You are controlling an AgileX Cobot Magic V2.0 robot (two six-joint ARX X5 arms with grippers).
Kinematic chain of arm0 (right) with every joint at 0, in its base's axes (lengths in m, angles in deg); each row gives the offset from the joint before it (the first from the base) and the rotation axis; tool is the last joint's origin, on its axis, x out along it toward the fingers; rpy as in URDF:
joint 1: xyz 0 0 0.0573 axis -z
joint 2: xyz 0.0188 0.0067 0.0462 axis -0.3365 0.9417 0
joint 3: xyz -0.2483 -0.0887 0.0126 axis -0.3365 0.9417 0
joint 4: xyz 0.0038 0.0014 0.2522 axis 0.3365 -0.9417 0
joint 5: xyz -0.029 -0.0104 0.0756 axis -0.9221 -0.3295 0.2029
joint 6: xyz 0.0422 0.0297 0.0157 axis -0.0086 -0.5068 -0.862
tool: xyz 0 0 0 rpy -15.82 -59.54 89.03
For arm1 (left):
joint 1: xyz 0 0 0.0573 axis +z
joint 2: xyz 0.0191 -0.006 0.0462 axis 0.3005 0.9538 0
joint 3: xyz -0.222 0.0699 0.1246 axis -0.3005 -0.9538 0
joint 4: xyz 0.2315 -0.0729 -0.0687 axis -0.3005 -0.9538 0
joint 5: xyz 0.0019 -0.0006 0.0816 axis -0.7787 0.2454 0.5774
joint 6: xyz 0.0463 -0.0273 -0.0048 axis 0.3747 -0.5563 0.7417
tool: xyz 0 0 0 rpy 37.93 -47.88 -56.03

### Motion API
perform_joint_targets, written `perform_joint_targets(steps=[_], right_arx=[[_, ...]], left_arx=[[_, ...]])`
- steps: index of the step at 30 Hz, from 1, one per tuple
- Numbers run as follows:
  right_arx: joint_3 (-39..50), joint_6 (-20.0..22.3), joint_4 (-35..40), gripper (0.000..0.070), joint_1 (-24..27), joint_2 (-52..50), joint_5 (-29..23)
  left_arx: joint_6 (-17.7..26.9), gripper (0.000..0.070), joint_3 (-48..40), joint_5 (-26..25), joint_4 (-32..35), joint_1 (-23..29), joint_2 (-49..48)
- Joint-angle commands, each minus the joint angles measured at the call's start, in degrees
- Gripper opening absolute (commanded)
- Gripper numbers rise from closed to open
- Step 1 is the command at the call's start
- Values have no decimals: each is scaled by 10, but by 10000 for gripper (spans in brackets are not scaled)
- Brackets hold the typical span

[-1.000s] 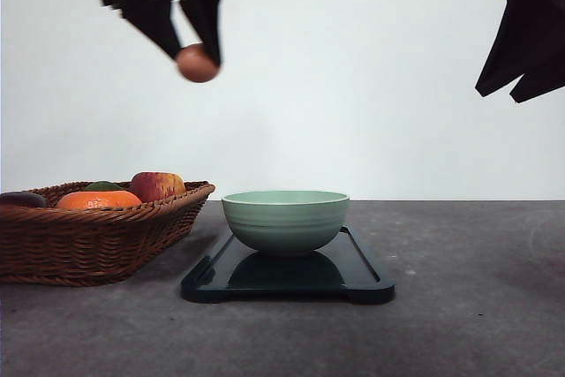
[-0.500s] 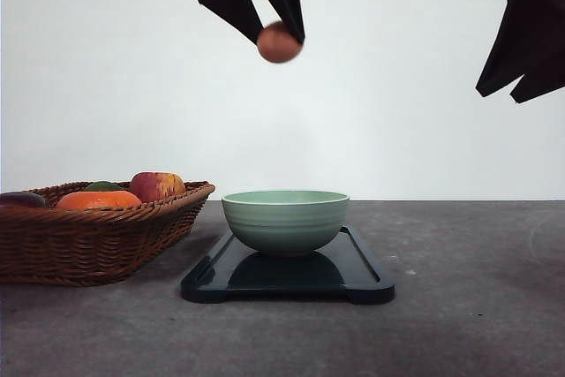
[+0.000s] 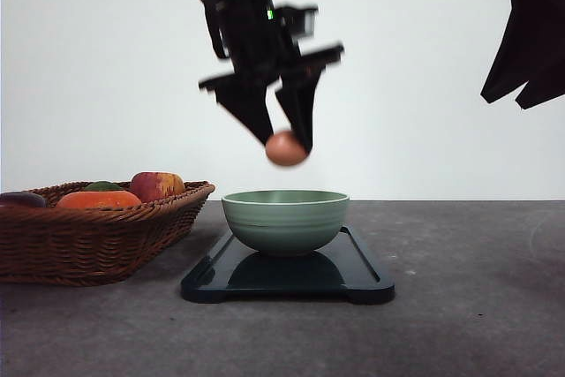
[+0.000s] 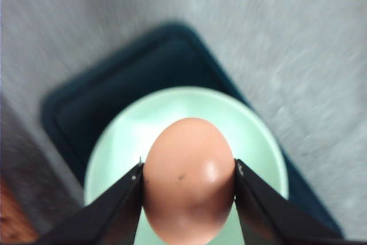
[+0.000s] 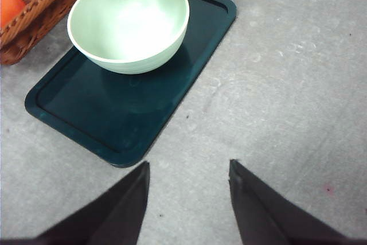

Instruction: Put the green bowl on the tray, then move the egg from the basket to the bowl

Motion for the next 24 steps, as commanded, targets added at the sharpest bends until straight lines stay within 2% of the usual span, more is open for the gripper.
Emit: perform_joint_targets(steps=[1, 10, 24], right_arx=[[-3, -6, 4, 272, -3, 2, 0], [-3, -6, 4, 271, -3, 2, 0], [-3, -7, 4, 272, -3, 2, -1]], left_arx=[[-5, 184, 17, 0, -1, -4, 26], [-5, 184, 17, 0, -11, -6, 82], [-4, 184, 17, 0, 15, -7, 85]])
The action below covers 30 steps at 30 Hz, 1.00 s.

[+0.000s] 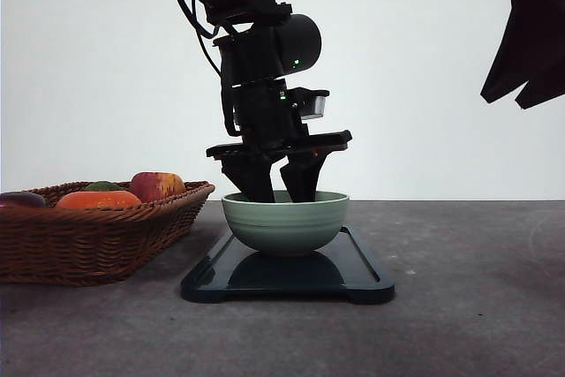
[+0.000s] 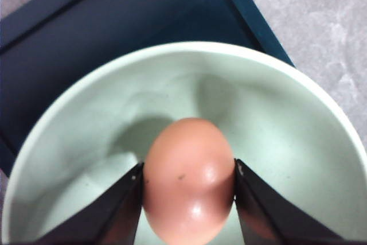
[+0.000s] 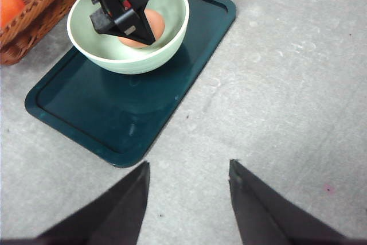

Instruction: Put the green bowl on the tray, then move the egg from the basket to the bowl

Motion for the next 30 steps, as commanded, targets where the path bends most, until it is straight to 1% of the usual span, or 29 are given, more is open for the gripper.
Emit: perform_joint_targets(steps=[1, 9, 20, 22, 25, 26, 30], right_arx=[[-3, -7, 4, 271, -3, 2, -1], [-3, -15, 4, 272, -3, 2, 0], [-3, -15, 4, 272, -3, 2, 0], [-3, -15, 4, 272, -3, 2, 0], [-3, -15, 3, 272, -4, 2, 0], [-3, -15, 3, 272, -3, 2, 0], [-3, -15, 3, 272, -3, 2, 0]], left_arx=[[-5, 184, 17, 0, 3, -5, 12], [-4, 184, 17, 0, -8, -5, 12], [-4, 189, 17, 0, -8, -5, 15], [-4, 208, 17, 0, -10, -5, 15], [-4, 302, 17, 0, -17, -6, 15], [-4, 316, 17, 0, -19, -6, 15], [-3, 322, 17, 0, -20, -6, 14]])
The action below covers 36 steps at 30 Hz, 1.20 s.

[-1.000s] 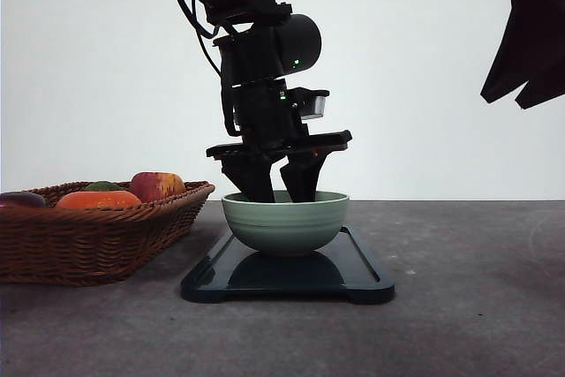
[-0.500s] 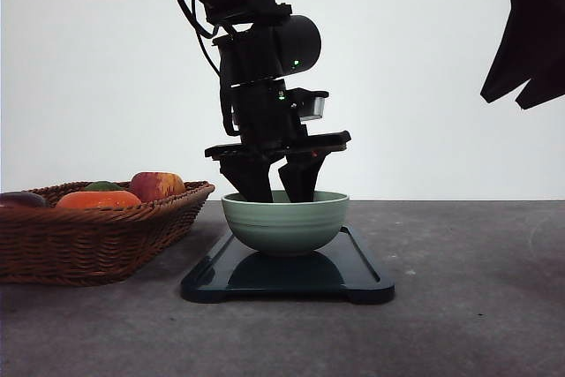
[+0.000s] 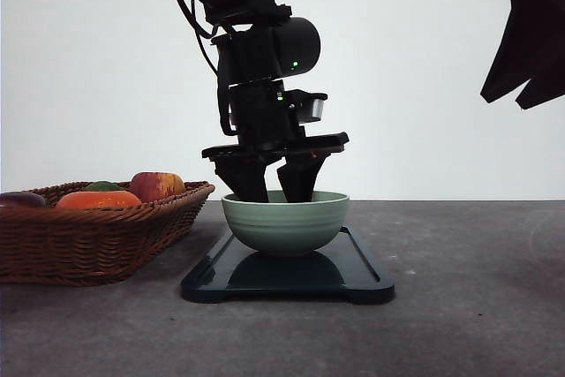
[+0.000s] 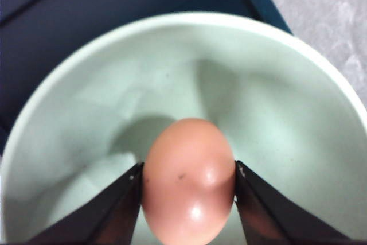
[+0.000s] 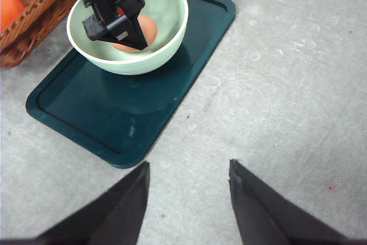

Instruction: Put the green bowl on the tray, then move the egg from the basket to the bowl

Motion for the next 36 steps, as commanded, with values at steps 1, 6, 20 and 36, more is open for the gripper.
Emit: perform_joint_targets(steps=[1, 6, 20, 36], right_arx=[[-3, -6, 3, 272, -3, 2, 0], [-3, -6, 3, 272, -3, 2, 0], [-3, -6, 1, 272, -3, 2, 0], [-3, -5, 0, 272, -3, 2, 0]], left_arx=[[-3, 322, 18, 0, 3, -6, 13], [-4, 322, 33, 0, 0, -6, 3], [-5, 322, 76, -13, -60, -6, -107], [-5, 319, -169, -20, 65, 1, -366]])
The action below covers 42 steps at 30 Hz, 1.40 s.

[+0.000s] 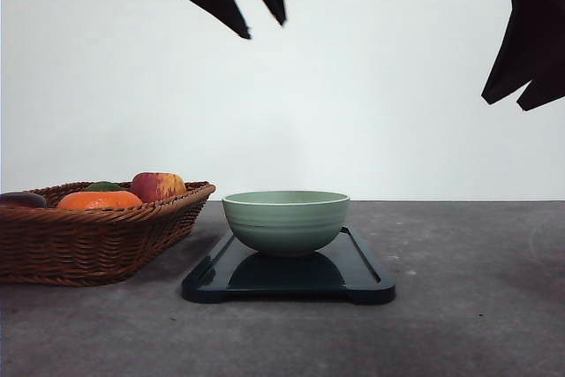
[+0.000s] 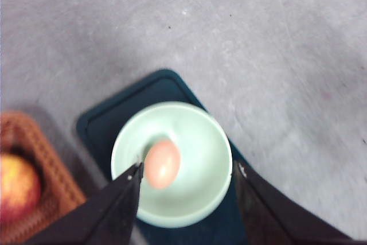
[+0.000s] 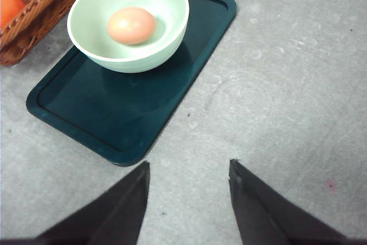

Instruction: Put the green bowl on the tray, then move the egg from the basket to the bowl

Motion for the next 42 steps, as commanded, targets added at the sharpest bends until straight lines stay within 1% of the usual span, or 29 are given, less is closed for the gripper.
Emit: perform_joint_targets(steps=[1, 5, 12, 16, 20, 25, 32, 33, 34, 35, 36, 38, 42], right_arx=[[-3, -5, 3, 272, -3, 2, 0], [-3, -3, 4, 272, -3, 2, 0], [-3, -3, 4, 272, -3, 2, 0], [-3, -3, 6, 272, -3, 2, 0], [-3, -3, 8, 272, -3, 2, 0], [-3, -4, 7, 272, -4, 2, 0], [-3, -5, 3, 271, -4, 2, 2], [-3, -5, 3, 261, -4, 2, 2], [-3, -5, 3, 173, -4, 2, 2], [-3, -5, 4, 85, -4, 2, 2], [-3, -5, 6, 0, -4, 2, 1], [-3, -8, 6, 17, -4, 2, 7], [-4, -8, 8, 17, -5, 2, 15]], left_arx=[[-1, 317, -33, -2, 12, -1, -21], [-10, 315, -133, -1, 41, 6, -94], [-56, 315, -330, 2, 92, 32, -253], [-74, 315, -408, 25, 93, 42, -349], [-86, 312, -450, 62, 75, 45, -439], [-88, 310, -456, 112, 49, 47, -516], [-95, 303, -456, 119, 33, 47, -576], [-95, 283, -456, 119, 31, 47, -583], [-95, 148, -456, 119, 31, 47, -588], [-94, 67, -456, 119, 30, 47, -592], [-92, 19, -456, 119, 29, 47, -595], [-93, 0, -456, 119, 29, 47, -596], [-94, 0, -456, 119, 27, 47, -596]])
